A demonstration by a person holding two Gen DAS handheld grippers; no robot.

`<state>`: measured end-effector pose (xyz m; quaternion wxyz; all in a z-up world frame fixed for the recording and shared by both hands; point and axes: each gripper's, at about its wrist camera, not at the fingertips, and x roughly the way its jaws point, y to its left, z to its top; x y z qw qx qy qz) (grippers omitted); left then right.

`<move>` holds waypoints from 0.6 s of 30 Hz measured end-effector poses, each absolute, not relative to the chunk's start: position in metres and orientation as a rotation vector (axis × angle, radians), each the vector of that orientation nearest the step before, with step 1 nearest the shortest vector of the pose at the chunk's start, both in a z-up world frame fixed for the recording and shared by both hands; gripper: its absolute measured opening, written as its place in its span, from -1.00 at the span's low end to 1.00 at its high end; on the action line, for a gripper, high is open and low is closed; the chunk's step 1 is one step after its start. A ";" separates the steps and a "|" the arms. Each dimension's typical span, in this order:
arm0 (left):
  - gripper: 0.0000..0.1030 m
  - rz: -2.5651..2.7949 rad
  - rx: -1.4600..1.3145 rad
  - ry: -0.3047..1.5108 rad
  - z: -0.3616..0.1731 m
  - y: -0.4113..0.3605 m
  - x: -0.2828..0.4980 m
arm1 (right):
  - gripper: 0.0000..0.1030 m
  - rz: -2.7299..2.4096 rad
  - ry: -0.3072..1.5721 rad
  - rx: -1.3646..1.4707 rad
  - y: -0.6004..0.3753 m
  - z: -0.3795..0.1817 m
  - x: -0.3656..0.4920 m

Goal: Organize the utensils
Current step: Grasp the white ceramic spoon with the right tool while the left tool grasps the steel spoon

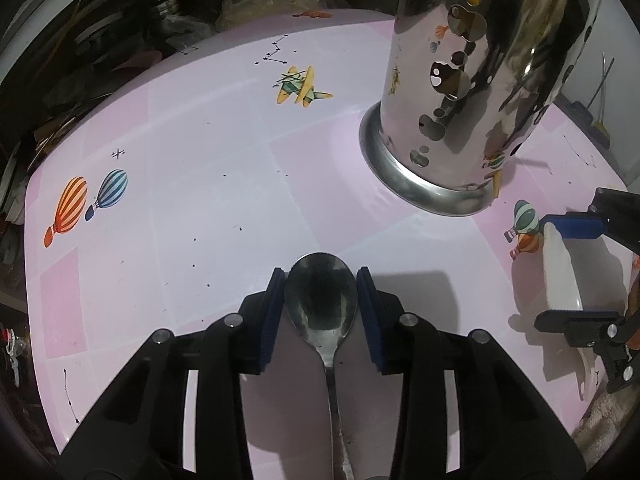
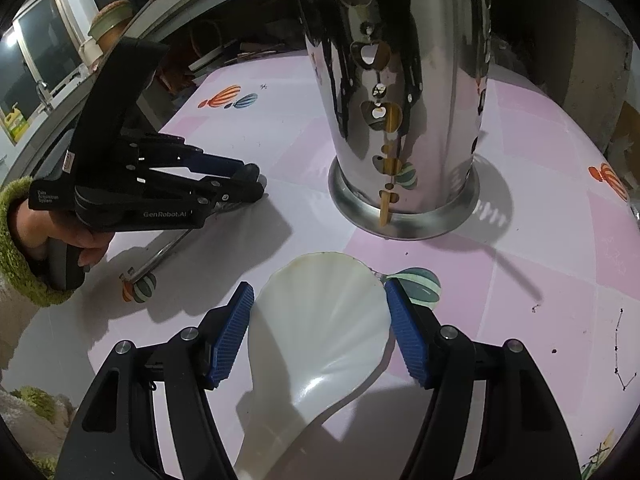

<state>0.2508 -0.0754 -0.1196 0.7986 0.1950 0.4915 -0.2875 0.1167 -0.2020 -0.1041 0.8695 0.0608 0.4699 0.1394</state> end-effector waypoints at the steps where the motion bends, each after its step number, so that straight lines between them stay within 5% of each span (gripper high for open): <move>1: -0.33 -0.615 0.418 1.052 -0.120 -0.075 0.251 | 0.27 0.290 0.980 0.128 -0.203 -0.103 0.116; 18: -0.33 -0.558 0.261 0.826 -0.059 -0.033 0.229 | 0.27 0.248 0.808 0.082 -0.216 -0.056 0.099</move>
